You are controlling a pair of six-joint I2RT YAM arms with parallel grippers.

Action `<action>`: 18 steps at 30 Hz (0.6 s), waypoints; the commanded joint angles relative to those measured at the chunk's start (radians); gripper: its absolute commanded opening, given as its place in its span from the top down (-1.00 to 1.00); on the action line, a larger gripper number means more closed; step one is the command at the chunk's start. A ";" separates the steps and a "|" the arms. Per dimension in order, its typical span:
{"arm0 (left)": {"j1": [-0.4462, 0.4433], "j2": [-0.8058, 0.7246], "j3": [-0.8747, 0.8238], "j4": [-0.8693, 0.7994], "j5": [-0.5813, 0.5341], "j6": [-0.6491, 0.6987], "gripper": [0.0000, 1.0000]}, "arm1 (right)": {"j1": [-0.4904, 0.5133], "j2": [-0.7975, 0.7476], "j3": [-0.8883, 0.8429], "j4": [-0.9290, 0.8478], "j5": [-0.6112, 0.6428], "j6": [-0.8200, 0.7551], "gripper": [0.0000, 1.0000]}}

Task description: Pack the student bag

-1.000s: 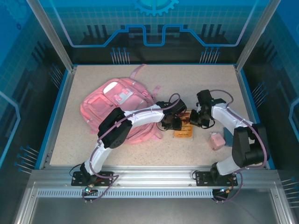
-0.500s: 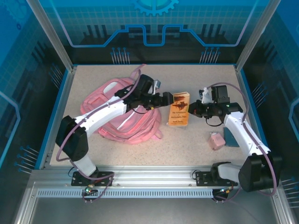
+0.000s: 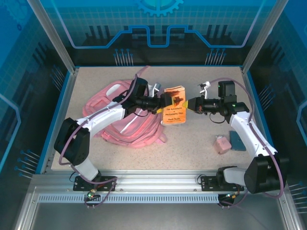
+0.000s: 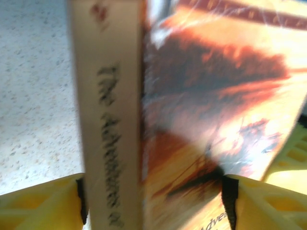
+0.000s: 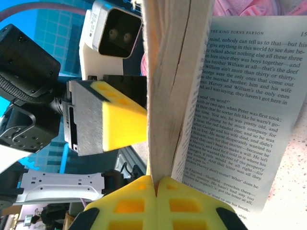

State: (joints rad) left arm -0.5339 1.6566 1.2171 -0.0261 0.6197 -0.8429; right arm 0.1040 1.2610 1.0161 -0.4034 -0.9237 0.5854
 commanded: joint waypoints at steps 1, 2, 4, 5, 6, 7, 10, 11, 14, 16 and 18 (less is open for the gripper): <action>0.015 -0.046 -0.030 0.124 0.057 -0.060 -0.04 | 0.003 -0.002 0.039 0.045 -0.079 0.019 1.00; 0.018 -0.051 -0.034 0.132 0.055 -0.064 0.11 | 0.003 -0.003 0.039 0.045 -0.072 0.021 1.00; 0.020 -0.062 -0.040 0.141 0.047 -0.067 0.32 | 0.003 0.000 0.038 0.044 -0.056 0.030 0.97; 0.021 -0.068 -0.042 0.143 0.041 -0.065 0.42 | 0.002 0.000 0.036 0.042 -0.045 0.038 0.82; 0.022 -0.077 -0.045 0.143 0.031 -0.065 0.46 | 0.003 -0.001 0.035 0.039 -0.032 0.048 0.69; 0.023 -0.088 -0.047 0.141 0.016 -0.065 0.50 | 0.003 -0.003 0.028 0.038 -0.006 0.066 0.44; 0.029 -0.138 -0.061 0.117 -0.070 -0.057 0.63 | 0.004 -0.030 -0.017 0.100 0.062 0.150 -0.26; 0.033 -0.154 -0.067 0.112 -0.104 -0.055 0.65 | 0.008 -0.040 -0.037 0.146 0.074 0.188 -0.41; 0.038 -0.209 -0.092 0.098 -0.242 -0.055 0.66 | 0.030 -0.063 -0.102 0.267 0.125 0.306 -0.72; 0.039 -0.244 -0.107 0.084 -0.359 -0.055 0.66 | 0.057 -0.065 -0.131 0.347 0.160 0.396 -0.89; 0.038 -0.277 -0.128 0.078 -0.472 -0.073 0.65 | 0.093 -0.058 -0.177 0.447 0.183 0.496 -0.99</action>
State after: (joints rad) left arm -0.5064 1.4456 1.1072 0.0437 0.3458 -0.8970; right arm 0.1547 1.2098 0.8860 -0.1352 -0.7944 0.9077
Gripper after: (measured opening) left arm 0.221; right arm 0.986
